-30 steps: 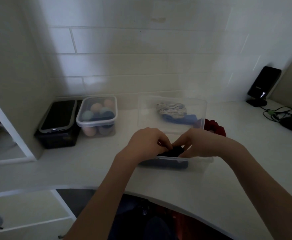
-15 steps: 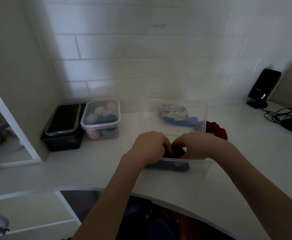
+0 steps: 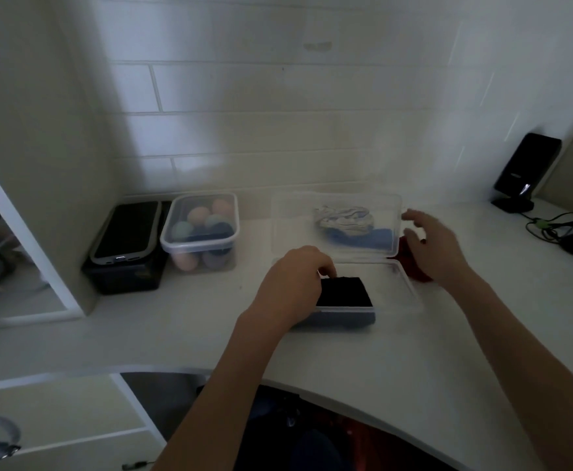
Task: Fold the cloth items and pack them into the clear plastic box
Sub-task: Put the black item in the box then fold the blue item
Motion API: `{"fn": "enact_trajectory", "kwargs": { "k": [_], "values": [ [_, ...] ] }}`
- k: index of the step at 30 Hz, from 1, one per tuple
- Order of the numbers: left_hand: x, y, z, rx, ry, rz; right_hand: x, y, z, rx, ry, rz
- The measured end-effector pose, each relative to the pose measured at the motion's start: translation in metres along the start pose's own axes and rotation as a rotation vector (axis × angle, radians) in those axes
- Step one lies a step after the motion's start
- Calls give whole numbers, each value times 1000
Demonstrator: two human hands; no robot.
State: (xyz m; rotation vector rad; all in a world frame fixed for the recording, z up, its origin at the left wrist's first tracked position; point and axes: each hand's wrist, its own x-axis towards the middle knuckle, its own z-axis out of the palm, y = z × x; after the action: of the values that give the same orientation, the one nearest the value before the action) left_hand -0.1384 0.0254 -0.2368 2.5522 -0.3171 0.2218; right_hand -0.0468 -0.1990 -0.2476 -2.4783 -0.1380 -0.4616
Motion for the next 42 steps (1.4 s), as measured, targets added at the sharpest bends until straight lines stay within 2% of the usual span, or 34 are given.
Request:
{"fn": "enact_trajectory", "kwargs": {
  "k": [2, 4, 9, 11, 16, 21, 25, 28, 30, 34, 39, 42],
  "values": [
    [0, -3, 2, -42, 68, 10, -2, 4, 17, -137, -159, 58],
    [0, -4, 4, -54, 100, 14, -4, 0, 22, -244, -229, 104],
    [0, -4, 6, -34, 102, 16, 1, 3, 26, -437, -206, 108],
    [0, -3, 6, -30, 105, 12, 4, 5, 26, -412, -247, 139],
    [-1, -3, 6, -31, 112, 10, 7, 2, 32, -412, -192, 194],
    [0, -5, 9, -29, 129, 1, 12, -3, 26, -75, -75, 211],
    [1, -6, 9, -58, 144, 0, 13, -19, 4, 384, 127, 73],
    [1, -7, 9, -87, 162, 16, 14, -33, -21, 526, 277, -32],
    [1, -8, 8, -120, 171, 18, 9, -44, -36, 627, 308, -121],
    [3, -6, 3, -257, 140, 20, -10, -67, -58, 684, 354, -249],
    [8, 13, -7, -529, 199, 78, -29, -76, -62, 731, 306, -286],
    [14, 26, -4, -575, 213, 105, -37, -81, -62, 724, 373, -329]
  ]
}}
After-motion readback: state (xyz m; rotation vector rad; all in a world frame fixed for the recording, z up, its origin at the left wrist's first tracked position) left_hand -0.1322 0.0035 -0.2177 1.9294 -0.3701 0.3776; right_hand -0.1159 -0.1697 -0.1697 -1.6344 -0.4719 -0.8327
